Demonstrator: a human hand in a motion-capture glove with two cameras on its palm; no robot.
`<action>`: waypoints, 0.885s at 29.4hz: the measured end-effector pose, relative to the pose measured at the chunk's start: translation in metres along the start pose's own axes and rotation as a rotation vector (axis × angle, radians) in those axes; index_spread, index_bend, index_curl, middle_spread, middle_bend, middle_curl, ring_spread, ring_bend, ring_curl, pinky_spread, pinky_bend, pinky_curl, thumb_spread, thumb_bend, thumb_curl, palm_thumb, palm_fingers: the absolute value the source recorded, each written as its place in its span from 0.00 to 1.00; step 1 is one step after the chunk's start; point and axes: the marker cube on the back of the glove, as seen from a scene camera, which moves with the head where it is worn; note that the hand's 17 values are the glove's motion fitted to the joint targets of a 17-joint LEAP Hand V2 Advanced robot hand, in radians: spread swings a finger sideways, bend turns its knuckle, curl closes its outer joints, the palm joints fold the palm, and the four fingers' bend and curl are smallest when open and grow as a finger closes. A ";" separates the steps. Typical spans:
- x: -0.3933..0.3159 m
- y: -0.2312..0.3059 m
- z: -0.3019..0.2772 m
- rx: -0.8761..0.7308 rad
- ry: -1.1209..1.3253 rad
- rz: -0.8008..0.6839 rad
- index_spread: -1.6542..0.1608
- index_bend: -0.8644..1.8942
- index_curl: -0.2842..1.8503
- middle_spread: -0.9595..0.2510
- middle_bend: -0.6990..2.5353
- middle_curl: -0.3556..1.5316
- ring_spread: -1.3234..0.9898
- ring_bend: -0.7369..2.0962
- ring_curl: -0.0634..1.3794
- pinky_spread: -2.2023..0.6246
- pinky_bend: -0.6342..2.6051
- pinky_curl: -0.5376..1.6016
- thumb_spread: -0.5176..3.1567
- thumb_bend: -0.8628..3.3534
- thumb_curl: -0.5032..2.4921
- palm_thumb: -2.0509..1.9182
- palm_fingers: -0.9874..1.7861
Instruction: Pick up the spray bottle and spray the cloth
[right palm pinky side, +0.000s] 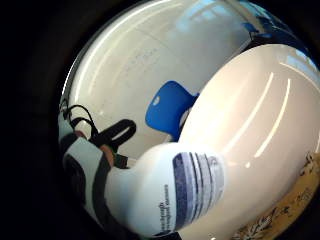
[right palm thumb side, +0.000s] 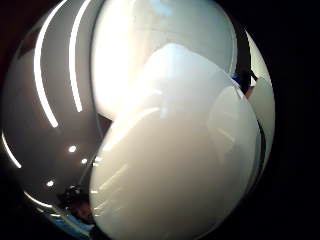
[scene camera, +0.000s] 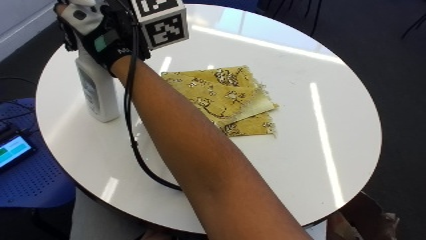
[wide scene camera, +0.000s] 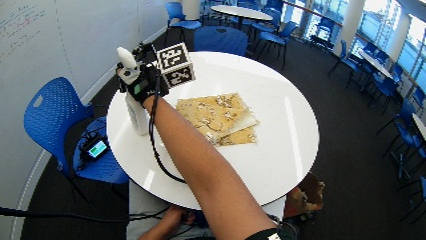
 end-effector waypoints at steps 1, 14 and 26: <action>-0.001 -0.001 -0.002 0.001 0.004 -0.002 0.78 0.47 0.42 0.64 0.43 0.48 0.49 0.52 0.38 0.68 0.32 0.43 0.24 0.20 0.46 0.74 0.86; -0.013 -0.012 -0.003 -0.023 0.015 0.024 0.78 0.47 0.42 0.63 0.43 0.48 0.48 0.52 0.38 0.68 0.32 0.43 0.23 0.20 0.46 0.74 0.86; -0.003 -0.007 0.007 -0.103 -0.049 0.124 0.78 0.48 0.42 0.64 0.43 0.48 0.49 0.52 0.38 0.68 0.32 0.43 0.23 0.20 0.46 0.74 0.85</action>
